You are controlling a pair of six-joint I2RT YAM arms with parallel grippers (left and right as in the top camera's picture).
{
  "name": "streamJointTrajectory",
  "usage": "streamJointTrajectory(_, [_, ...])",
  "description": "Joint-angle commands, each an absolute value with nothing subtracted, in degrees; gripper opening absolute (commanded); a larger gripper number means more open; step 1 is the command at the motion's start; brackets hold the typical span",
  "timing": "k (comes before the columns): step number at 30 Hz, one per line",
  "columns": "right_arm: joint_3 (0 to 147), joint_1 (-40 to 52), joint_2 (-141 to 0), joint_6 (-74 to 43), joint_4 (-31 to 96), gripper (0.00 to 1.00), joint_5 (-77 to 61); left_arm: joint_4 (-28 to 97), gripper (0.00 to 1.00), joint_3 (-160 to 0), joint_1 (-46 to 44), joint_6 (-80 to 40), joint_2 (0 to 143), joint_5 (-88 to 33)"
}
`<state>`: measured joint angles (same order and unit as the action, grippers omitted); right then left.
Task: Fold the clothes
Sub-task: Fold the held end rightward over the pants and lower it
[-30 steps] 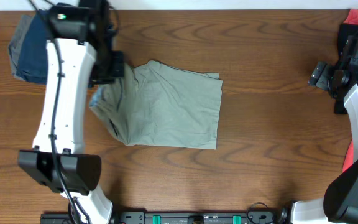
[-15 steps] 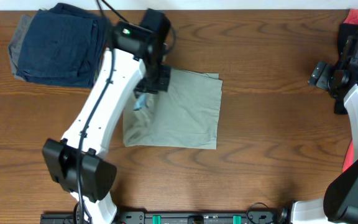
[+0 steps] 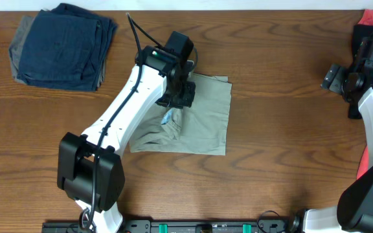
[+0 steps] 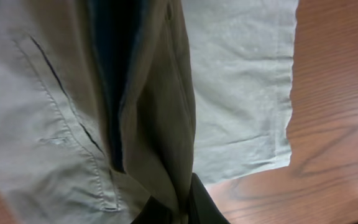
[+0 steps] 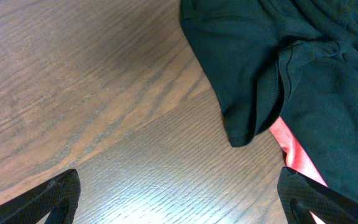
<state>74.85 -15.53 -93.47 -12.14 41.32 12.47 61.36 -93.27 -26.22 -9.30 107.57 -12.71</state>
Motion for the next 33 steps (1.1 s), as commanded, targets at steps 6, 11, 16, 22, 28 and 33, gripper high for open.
streamJointTrajectory(6, [75.18, -16.01, -92.90, -11.94, 41.41, 0.99, 13.08, 54.89, 0.06, -86.72, -26.50, -10.28, 107.50, -19.07])
streamJointTrajectory(11, [75.18, -16.01, -92.90, -11.94, 41.43, 0.99, 13.08, 54.33, 0.06, -85.27, -26.50, -10.70, 107.50, -19.07])
streamJointTrajectory(16, [75.18, -16.01, -92.90, -11.94, 41.47, 0.99, 13.08, 52.60, 0.06, -85.27, -26.50, -11.97, 107.50, -22.85])
streamJointTrajectory(22, [75.18, -16.01, -92.90, -11.94, 41.58, 0.99, 13.08, 50.52, 0.06, -85.27, -26.68, -12.01, 107.50, -27.00])
streamJointTrajectory(28, [75.18, -16.01, -92.90, -11.94, 41.58, 0.99, 13.08, 50.43, 0.07, -85.27, -28.12, -11.99, 107.50, -27.00])
streamJointTrajectory(33, [75.18, -16.01, -92.90, -11.94, 41.58, 0.99, 13.08, 50.26, 0.06, -85.27, -29.80, -12.99, 107.50, -26.98])
